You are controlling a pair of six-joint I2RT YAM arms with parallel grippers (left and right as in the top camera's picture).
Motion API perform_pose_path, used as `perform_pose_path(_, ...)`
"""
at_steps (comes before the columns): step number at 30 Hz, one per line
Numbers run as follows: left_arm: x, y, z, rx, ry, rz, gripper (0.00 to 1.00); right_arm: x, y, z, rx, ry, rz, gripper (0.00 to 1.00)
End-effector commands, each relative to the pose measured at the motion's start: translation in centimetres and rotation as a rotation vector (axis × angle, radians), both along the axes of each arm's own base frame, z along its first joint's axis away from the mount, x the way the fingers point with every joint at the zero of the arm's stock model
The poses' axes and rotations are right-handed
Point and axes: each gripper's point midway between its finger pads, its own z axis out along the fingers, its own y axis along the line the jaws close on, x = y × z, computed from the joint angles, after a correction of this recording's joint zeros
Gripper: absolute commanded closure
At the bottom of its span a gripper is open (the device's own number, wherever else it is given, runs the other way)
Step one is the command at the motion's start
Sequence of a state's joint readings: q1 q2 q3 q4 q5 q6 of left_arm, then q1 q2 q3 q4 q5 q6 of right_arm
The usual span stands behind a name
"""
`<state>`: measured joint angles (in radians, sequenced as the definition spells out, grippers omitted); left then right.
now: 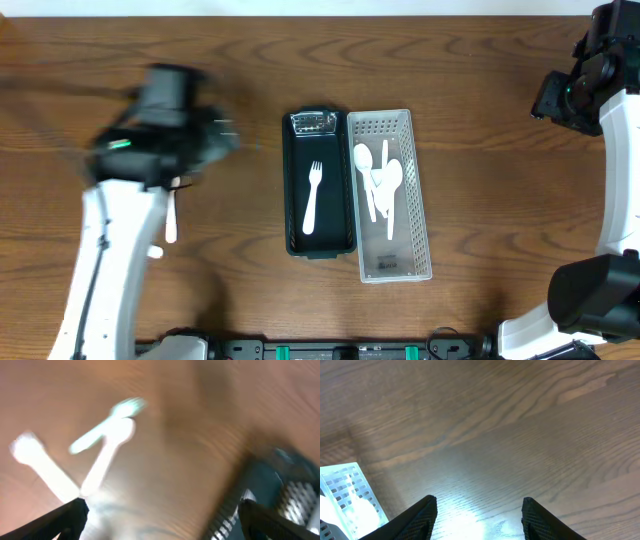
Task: Pack container
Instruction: 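Carry the white fork with the left gripper into the black tray, then move the left gripper back left and grasp a second white fork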
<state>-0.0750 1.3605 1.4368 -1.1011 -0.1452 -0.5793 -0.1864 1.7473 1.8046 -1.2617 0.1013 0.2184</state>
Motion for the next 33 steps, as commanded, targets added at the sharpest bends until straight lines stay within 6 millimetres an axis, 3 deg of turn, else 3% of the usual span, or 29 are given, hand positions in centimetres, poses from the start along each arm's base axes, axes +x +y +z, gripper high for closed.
perform_pose_path(1,-2.4,7.4,0.0,-0.030,0.001,0.399,0.02,0.0,0.0,-0.1,-0.001,0.002,0.014,0.42)
perform_pose_path(2,-3.4,9.7,-0.2,-0.037,0.009,0.493,0.02,0.0,0.0,-0.1,-0.001,0.002,0.014,0.42)
perform_pose_path(6,-6.3,15.1,-1.6,-0.042,0.044,0.698,0.02,0.0,0.0,-0.1,0.000,0.002,0.013,0.42)
perform_pose_path(11,-9.2,19.6,-4.5,-0.066,0.147,0.878,0.02,0.0,0.0,-0.1,0.000,0.002,0.013,0.42)
perform_pose_path(16,-9.7,21.1,-8.6,-0.133,0.276,0.932,0.02,0.0,0.0,-0.1,0.000,0.002,0.014,0.42)
perform_pose_path(21,-8.8,21.3,-12.7,-0.171,0.396,0.898,0.02,0.0,0.0,-0.1,0.000,0.003,0.014,0.41)
perform_pose_path(28,-7.6,21.8,-17.9,-0.199,0.509,0.772,0.02,0.0,0.0,-0.1,-0.001,0.004,0.013,0.41)
perform_pose_path(33,-6.6,21.6,-20.5,-0.241,0.534,0.668,0.02,-0.1,0.0,-0.1,0.000,0.006,0.013,0.41)
